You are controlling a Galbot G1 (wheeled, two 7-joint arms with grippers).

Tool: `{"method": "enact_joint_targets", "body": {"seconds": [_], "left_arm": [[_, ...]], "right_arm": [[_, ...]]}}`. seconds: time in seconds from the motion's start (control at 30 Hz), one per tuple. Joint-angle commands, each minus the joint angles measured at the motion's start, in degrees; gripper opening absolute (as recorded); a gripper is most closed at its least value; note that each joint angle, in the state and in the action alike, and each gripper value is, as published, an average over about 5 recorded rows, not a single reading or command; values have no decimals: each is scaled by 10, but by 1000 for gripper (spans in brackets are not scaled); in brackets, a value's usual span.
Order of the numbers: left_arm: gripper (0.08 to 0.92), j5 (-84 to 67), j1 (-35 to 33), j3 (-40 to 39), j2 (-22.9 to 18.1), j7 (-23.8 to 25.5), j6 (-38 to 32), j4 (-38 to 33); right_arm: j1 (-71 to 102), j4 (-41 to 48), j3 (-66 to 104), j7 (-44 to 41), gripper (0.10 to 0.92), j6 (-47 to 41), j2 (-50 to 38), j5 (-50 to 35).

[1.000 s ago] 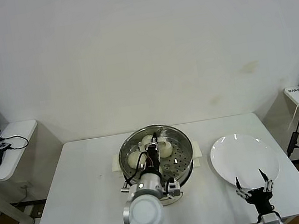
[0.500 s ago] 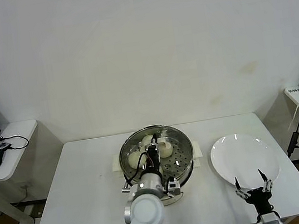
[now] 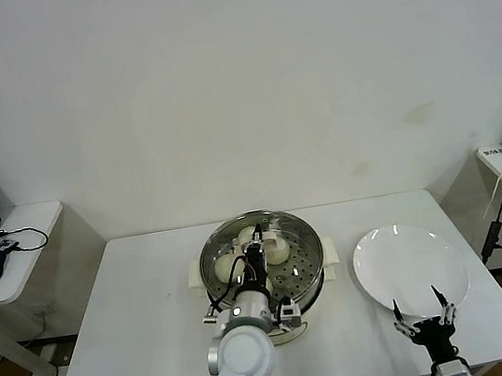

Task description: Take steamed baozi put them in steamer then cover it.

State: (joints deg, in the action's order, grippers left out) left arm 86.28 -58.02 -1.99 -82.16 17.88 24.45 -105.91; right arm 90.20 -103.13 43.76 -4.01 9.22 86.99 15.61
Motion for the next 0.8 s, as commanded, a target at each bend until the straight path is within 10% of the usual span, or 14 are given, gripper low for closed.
{"method": "enact_joint_targets", "body": {"seconds": [0.03, 0.33, 0.8], "left_arm": [[130, 3, -4, 4, -3, -6, -3, 3], [152, -11, -21, 9, 8, -9, -10, -25], [542, -105, -155, 42, 85, -53, -23, -197]], "right_arm": [[2, -3, 0, -1, 823, 0, 1, 1], [5, -9, -2, -2, 823, -2, 4, 3], [14, -16, 1, -4, 823, -2, 4, 4]]}}
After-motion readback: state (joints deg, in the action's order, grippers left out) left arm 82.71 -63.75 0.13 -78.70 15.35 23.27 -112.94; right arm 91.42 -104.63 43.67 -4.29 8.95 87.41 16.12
